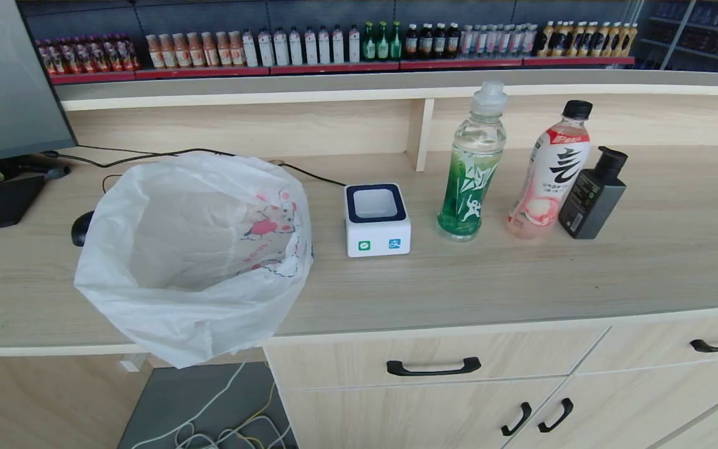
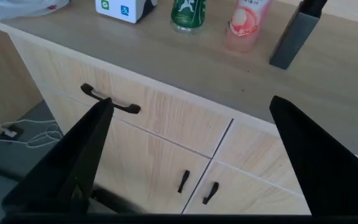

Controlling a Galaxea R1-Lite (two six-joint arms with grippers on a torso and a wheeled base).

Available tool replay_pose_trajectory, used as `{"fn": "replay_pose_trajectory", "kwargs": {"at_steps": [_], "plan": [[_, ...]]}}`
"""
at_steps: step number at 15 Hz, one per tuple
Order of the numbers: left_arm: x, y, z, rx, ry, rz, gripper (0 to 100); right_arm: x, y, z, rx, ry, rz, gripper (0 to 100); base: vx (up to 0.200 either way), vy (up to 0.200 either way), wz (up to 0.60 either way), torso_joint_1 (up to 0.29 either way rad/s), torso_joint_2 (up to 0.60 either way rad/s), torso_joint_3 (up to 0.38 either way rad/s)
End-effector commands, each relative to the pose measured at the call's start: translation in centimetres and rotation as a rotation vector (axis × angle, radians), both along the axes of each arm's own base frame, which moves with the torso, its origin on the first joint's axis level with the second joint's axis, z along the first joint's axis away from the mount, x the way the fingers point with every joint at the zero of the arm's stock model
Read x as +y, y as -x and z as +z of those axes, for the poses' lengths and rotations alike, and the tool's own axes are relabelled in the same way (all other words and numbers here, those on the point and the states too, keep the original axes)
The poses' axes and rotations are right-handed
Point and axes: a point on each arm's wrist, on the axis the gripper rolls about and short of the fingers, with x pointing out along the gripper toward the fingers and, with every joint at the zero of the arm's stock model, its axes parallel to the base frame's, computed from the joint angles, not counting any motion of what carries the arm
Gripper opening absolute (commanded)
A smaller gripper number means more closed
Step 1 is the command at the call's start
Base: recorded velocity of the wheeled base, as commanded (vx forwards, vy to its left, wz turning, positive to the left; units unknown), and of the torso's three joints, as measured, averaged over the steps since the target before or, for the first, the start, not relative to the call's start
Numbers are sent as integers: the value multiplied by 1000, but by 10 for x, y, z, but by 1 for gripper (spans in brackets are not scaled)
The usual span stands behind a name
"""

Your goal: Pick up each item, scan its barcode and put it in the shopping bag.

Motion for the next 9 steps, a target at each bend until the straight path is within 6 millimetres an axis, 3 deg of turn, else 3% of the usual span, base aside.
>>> {"fn": "replay_pose_trajectory", "kwargs": {"at_steps": [1,4,5,6,9], "plan": [[0,0,0,0,0,0,100,18,-70,11,71,25,106,100,0,0,0,0,0,0],[0,0,0,0,0,0,100,33,-122,10,16,17,131,100,0,0,0,0,0,0],[0,0,0,0,0,0,100,33,-122,10,16,17,131,100,0,0,0,0,0,0],[0,0,0,0,0,0,100,45,-154,13,-23,1,154,100,0,0,0,0,0,0],[0,0,0,0,0,0,100,75,-193,16,-47,-53,153,100,0,0,0,0,0,0]]}}
